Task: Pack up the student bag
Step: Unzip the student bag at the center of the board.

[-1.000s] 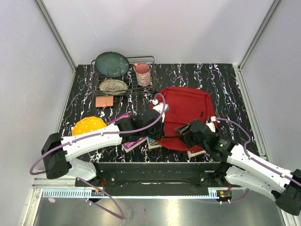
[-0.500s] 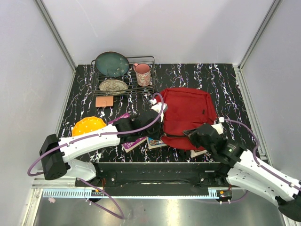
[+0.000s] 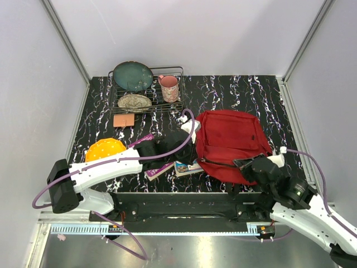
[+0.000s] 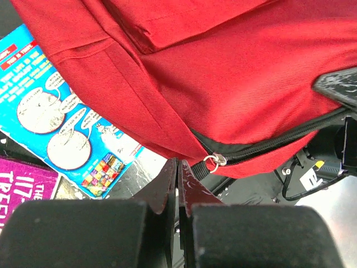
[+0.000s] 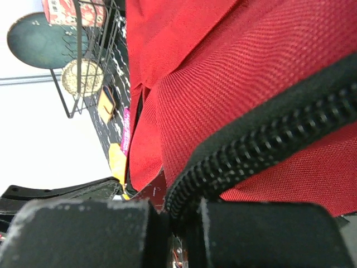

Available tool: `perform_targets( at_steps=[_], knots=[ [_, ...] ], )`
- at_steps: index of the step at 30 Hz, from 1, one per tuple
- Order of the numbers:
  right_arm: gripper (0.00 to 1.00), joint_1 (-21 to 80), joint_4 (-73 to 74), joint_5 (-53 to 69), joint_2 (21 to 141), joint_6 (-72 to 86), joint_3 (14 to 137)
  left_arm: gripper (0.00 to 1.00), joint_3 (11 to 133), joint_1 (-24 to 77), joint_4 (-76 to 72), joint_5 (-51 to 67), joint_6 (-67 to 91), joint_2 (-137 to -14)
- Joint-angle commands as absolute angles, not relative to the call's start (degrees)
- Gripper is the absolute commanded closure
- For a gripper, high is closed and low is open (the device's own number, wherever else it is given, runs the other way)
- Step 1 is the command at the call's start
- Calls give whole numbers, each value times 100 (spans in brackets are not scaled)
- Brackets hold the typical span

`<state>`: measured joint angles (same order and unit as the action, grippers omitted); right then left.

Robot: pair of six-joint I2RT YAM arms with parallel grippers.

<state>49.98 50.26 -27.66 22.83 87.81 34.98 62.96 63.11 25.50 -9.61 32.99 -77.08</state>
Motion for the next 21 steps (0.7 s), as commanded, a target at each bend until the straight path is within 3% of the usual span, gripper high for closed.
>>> perform_targets(
  at_steps=[1, 12, 21],
  knots=[
    [100, 4948, 6091, -4464, 2329, 8491, 4183, 100, 6328, 6065, 3164, -1406, 2927, -7681],
    [100, 4948, 6047, -4430, 2760, 8104, 4544, 100, 6460, 5432, 3454, -1521, 2760, -7866],
    [100, 4948, 5862, -4193, 2364, 8227, 4280, 100, 6661, 5309, 3744, -2135, 2558, -8305]
  ],
)
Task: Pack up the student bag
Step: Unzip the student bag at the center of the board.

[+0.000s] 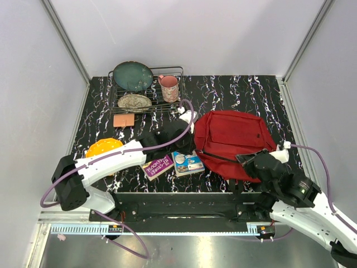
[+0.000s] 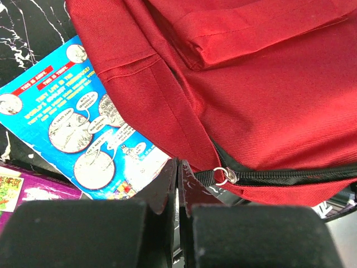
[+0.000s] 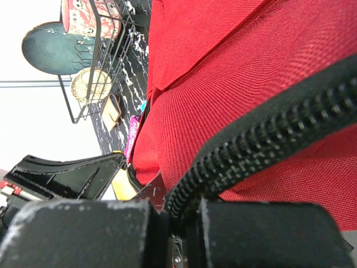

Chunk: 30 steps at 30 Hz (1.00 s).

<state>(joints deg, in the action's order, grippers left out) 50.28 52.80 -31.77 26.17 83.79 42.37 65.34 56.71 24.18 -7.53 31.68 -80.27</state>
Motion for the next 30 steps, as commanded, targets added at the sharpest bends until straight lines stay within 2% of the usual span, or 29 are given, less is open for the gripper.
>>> perform_targets(
  at_steps=[1, 6, 13, 25, 30],
  knots=[
    [100, 4948, 5836, -4175, 2390, 8218, 4280, 100, 6688, 5309, 3770, -2214, 2497, -8332],
    [100, 4948, 5705, -4069, 2549, 8165, 4280, 100, 6732, 5309, 3735, -2364, 2443, -8420],
    [100, 4948, 5695, -4131, 2566, 7945, 4438, 100, 6759, 5247, 3903, -3348, 1935, -8499],
    [100, 4948, 4922, -3569, 3015, 7813, 4166, 100, 6873, 5159, 3674, -3218, 1863, -8570],
    [100, 4948, 3851, -2980, 3409, 7822, 3753, 100, 6759, 5142, 3428, -2638, 1977, -8306]
  ],
)
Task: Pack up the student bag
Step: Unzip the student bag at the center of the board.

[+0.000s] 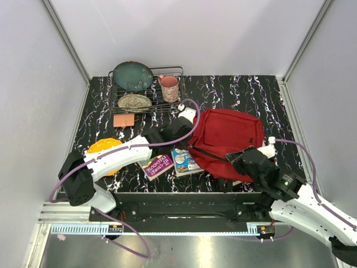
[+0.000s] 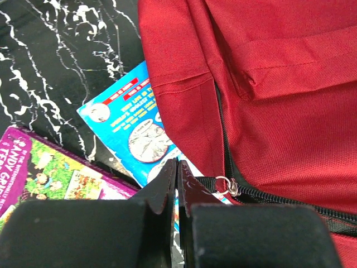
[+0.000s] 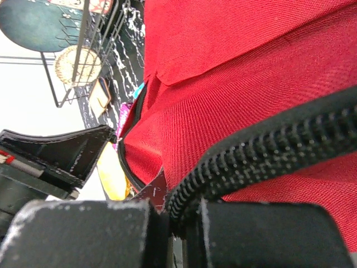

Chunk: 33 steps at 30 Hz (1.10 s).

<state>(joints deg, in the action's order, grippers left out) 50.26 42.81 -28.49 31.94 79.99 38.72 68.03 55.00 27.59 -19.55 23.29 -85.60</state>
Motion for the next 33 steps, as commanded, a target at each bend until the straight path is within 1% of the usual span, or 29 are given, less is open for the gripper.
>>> perform_targets(
  at_steps=[1, 5, 6, 7, 9, 10, 12, 15, 19, 23, 25, 26, 27, 28, 29, 31, 33],
  knots=[
    [100, 4948, 3806, -2953, 3523, 7822, 3762, 100, 6767, 5142, 3402, -2550, 2038, -8271],
    [100, 4948, 3323, -2743, 3998, 7585, 3884, 100, 6768, 5142, 3279, -2014, 2188, -8078],
    [98, 4948, 3314, -2742, 4077, 7568, 3920, 100, 6759, 5142, 3244, -1856, 2197, -8042],
    [92, 4948, 3313, -2760, 4148, 7541, 4016, 100, 6741, 5142, 3208, -1802, 2232, -8007],
    [54, 4940, 3331, -2777, 4263, 7497, 4104, 100, 6689, 5150, 3208, -1723, 2267, -7963],
    [29, 4939, 3331, -2760, 4271, 7480, 4174, 100, 6680, 5142, 3208, -1697, 2285, -7945],
    [8, 4948, 3436, -2751, 4237, 7505, 4253, 100, 6601, 5142, 3208, -1600, 2329, -7875],
    [0, 4940, 3795, -2804, 4070, 7803, 4377, 100, 6487, 5150, 3190, -1582, 2364, -7770],
    [0, 4948, 4034, -2585, 3894, 8024, 4473, 100, 6416, 5150, 3182, -1556, 2373, -7647],
    [0, 4948, 4087, -1857, 3963, 8059, 4518, 100, 6451, 5142, 3182, -1529, 2329, -7611],
    [0, 4974, 3607, -1409, 4051, 8200, 4274, 100, 6469, 5142, 3173, -1433, 2294, -7629],
    [0, 5001, 3273, -997, 4174, 8218, 4193, 100, 6469, 5142, 3173, -1398, 2294, -7646],
    [0, 5071, 2974, -993, 4288, 8374, 4166, 100, 6469, 5150, 3182, -1397, 2311, -7646],
    [0, 5298, 2971, -1115, 4385, 8428, 4218, 100, 6460, 5142, 3164, -1397, 2320, -7655],
    [0, 5387, 3049, -1490, 4595, 8464, 4288, 100, 6460, 5150, 3164, -1406, 2329, -7638],
    [0, 5414, 3383, -1704, 4754, 8517, 4507, 100, 6442, 5142, 3173, -1415, 2355, -7603],
    [0, 5405, 3244, -1801, 4869, 8447, 4544, 100, 6399, 5142, 3164, -1389, 2382, -7524]
  ],
)
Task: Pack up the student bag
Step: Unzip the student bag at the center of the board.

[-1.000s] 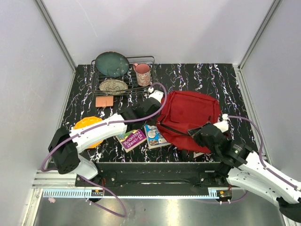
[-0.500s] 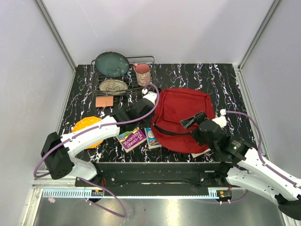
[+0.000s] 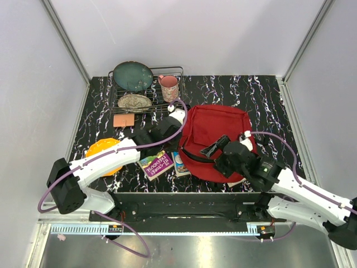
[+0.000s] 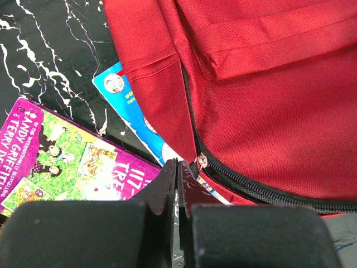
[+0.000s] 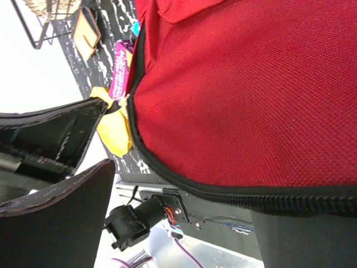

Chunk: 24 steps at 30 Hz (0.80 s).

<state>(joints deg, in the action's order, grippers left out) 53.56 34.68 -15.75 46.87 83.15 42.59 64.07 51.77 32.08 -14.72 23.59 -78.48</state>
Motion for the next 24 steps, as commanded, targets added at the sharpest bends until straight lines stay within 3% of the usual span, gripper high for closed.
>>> perform_targets(
  at_steps=[1, 9, 14, 24],
  knots=[
    [0, 5405, 3208, -1837, 4895, 8472, 4535, 100, 6381, 5142, 3147, -1371, 2382, -7497],
    [0, 5729, 2839, -2495, 4834, 9437, 4140, 100, 6240, 5142, 3024, -1205, 2548, -7400],
    [0, 5994, 3356, -2979, 4913, 9729, 4438, 100, 6301, 5142, 2979, -1099, 2637, -7462],
    [0, 6021, 3199, -2803, 5036, 10125, 4192, 100, 6153, 5142, 2997, -1028, 2883, -7321]
  ],
)
